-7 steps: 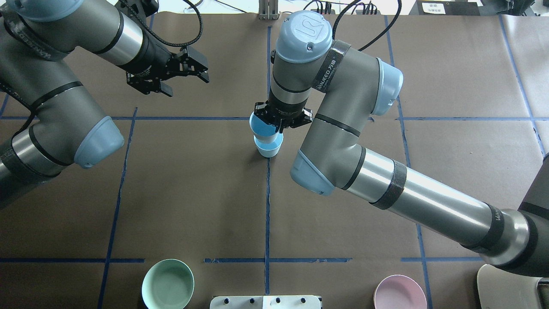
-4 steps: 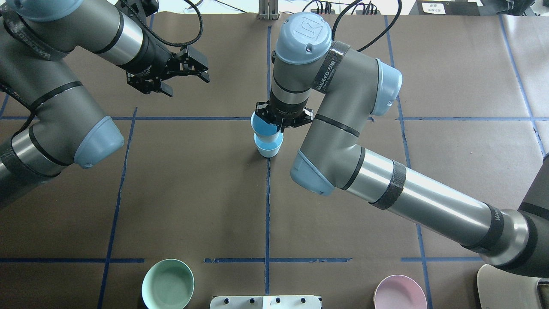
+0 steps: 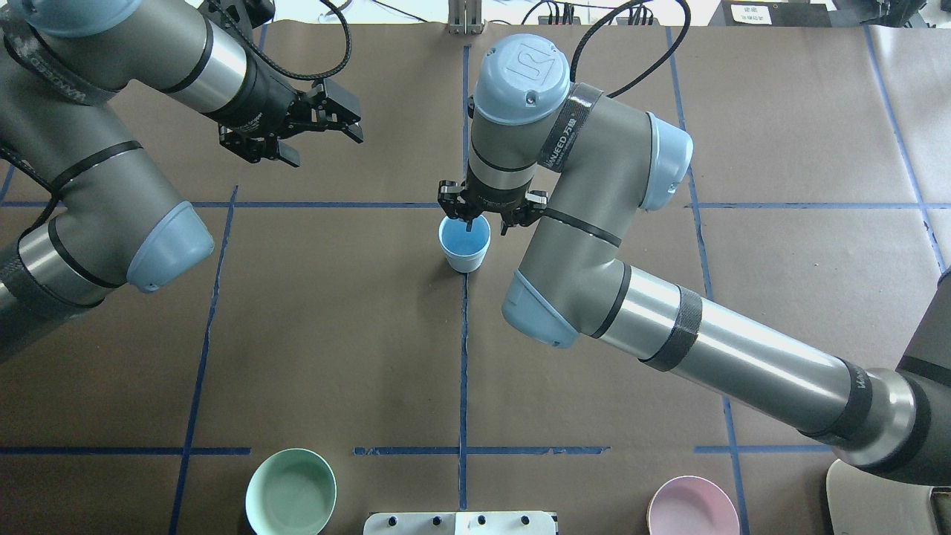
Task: Stack blue cups with both arms
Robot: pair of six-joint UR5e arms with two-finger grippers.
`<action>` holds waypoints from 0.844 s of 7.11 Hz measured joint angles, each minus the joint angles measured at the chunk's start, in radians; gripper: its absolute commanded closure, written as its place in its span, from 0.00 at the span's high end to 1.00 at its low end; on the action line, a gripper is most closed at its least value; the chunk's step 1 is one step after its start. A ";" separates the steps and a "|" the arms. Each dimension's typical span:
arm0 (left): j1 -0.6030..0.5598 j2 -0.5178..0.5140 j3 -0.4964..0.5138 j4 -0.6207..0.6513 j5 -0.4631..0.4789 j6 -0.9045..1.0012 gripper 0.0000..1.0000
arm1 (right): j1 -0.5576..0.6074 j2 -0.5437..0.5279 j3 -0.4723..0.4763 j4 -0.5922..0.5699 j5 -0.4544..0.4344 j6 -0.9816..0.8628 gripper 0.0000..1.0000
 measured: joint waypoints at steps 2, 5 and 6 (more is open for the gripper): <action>-0.007 0.059 -0.002 0.001 -0.002 0.074 1.00 | 0.086 -0.119 0.133 -0.001 0.063 -0.039 1.00; -0.104 0.242 -0.012 0.006 -0.031 0.417 1.00 | 0.325 -0.397 0.266 -0.004 0.204 -0.423 1.00; -0.158 0.315 -0.010 0.010 -0.047 0.572 1.00 | 0.412 -0.473 0.269 -0.005 0.247 -0.582 1.00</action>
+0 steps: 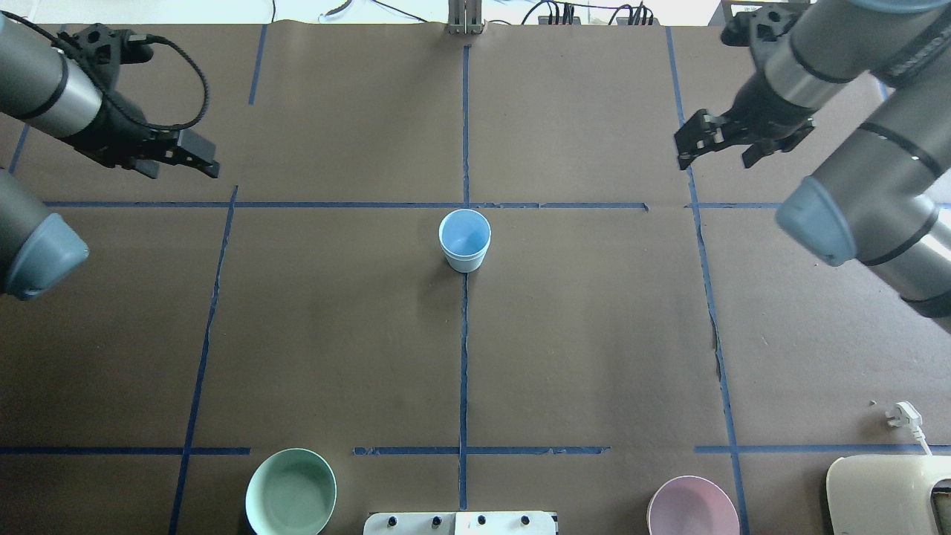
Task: Stack blue cups with both arms
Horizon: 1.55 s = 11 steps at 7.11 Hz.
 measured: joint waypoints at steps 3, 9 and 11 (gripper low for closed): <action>-0.223 0.121 0.041 0.125 -0.022 0.517 1.00 | 0.229 -0.187 -0.047 -0.001 0.056 -0.433 1.00; -0.440 0.170 0.171 0.306 -0.104 0.948 1.00 | 0.479 -0.295 -0.277 0.006 0.130 -0.918 1.00; -0.450 0.175 0.217 0.309 -0.144 0.947 1.00 | 0.482 -0.315 -0.274 0.008 0.126 -0.919 1.00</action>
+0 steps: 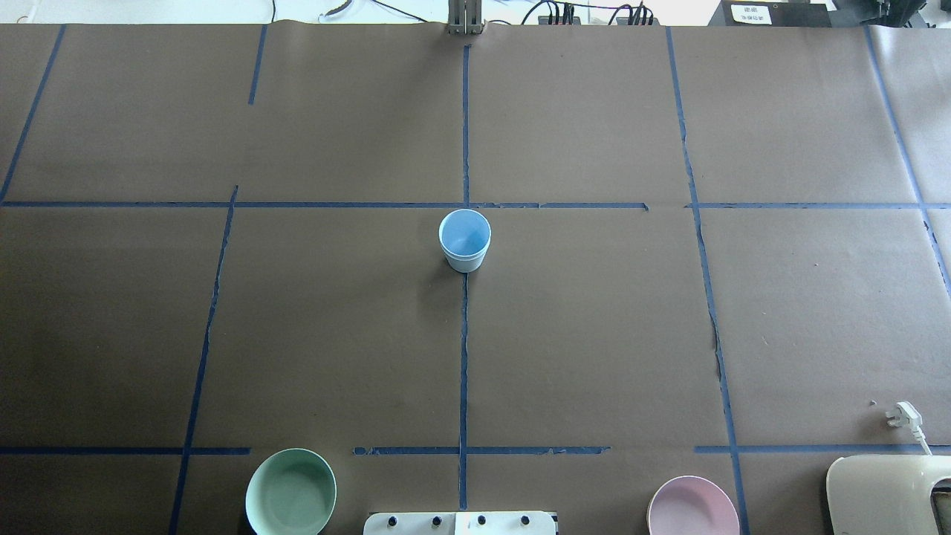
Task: Stack blue cups with both arms
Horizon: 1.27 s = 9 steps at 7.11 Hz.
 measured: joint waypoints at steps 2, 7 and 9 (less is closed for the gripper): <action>-0.062 0.001 0.001 0.026 -0.050 -0.002 1.00 | 0.001 -0.008 0.025 0.001 -0.006 0.018 1.00; -0.108 0.019 -0.048 0.079 0.083 0.000 1.00 | 0.000 -0.043 0.049 0.003 -0.005 0.044 1.00; -0.109 0.043 -0.057 0.076 0.096 0.002 1.00 | -0.001 -0.044 0.045 0.002 -0.005 0.045 1.00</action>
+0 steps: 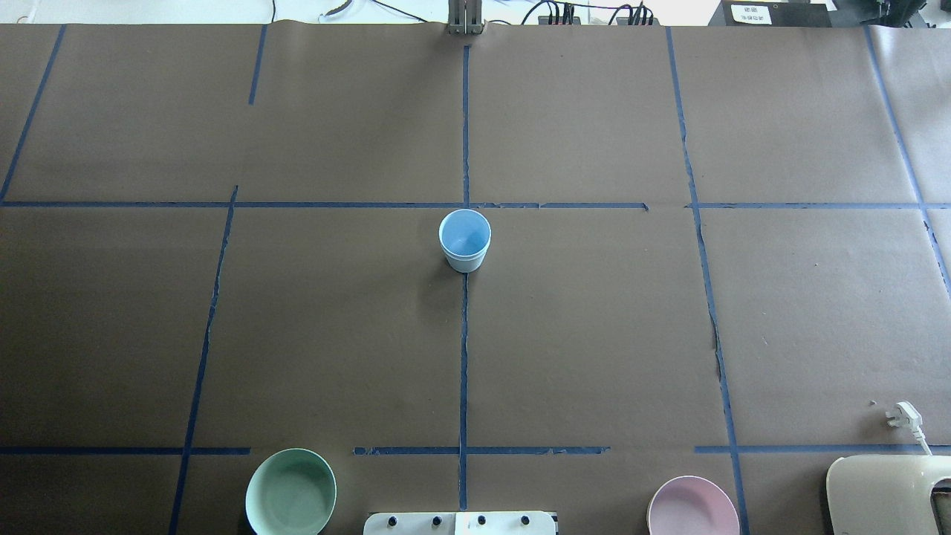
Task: Stack blue cups with both arms
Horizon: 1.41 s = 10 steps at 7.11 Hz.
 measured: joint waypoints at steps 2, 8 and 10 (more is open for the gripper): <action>0.000 0.040 -0.012 -0.008 -0.020 0.000 1.00 | 0.000 0.000 0.000 0.000 0.001 0.001 1.00; 0.001 0.095 -0.026 -0.062 -0.066 -0.004 1.00 | -0.006 0.000 0.001 0.000 0.003 0.000 1.00; 0.002 0.092 -0.029 -0.066 -0.067 -0.003 1.00 | -0.006 -0.002 0.001 0.000 0.002 -0.001 1.00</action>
